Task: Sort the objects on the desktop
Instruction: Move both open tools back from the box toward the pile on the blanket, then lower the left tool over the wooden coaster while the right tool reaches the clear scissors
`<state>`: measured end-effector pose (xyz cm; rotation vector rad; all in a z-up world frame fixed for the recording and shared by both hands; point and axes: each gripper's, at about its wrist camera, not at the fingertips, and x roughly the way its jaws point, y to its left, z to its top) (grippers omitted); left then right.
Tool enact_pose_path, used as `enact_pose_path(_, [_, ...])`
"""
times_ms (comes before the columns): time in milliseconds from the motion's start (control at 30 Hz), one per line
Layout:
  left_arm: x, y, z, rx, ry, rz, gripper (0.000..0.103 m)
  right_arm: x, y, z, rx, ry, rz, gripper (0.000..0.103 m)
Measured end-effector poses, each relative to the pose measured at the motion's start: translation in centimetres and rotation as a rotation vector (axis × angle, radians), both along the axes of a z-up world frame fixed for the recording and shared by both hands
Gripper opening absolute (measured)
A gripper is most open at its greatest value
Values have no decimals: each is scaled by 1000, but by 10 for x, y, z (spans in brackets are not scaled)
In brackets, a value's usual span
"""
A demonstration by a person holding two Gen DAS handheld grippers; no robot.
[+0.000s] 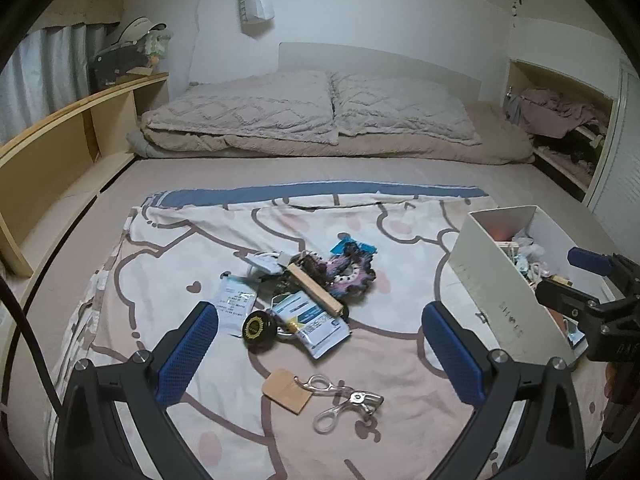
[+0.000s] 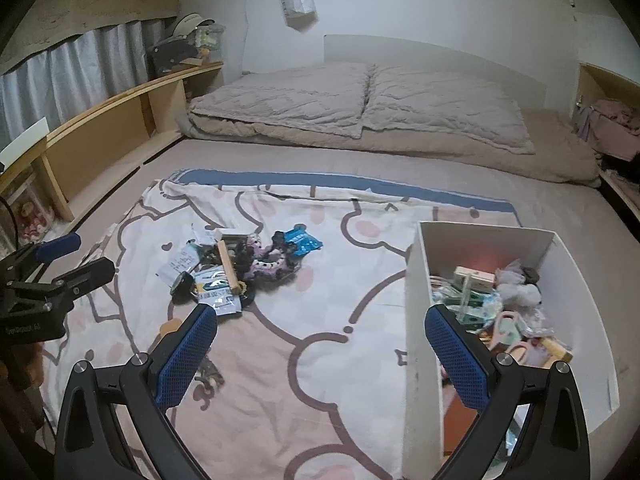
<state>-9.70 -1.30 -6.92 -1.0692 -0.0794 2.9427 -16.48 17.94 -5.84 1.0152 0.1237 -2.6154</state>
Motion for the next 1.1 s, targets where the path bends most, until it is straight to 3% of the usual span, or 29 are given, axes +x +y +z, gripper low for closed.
enact_pose_path(567, [-26,-15,-8,-29,-73,37,103,-11,-48,-17,9,-27,117,103])
enact_pose_path(700, [-36,-30,-22,-21,-83,78,103,-12,-56,-24,28,-46,133,103])
enact_pose_path(1100, [-55,-77,-76,35,-214,166,103,-15,-79,-58,114,-125,205,103])
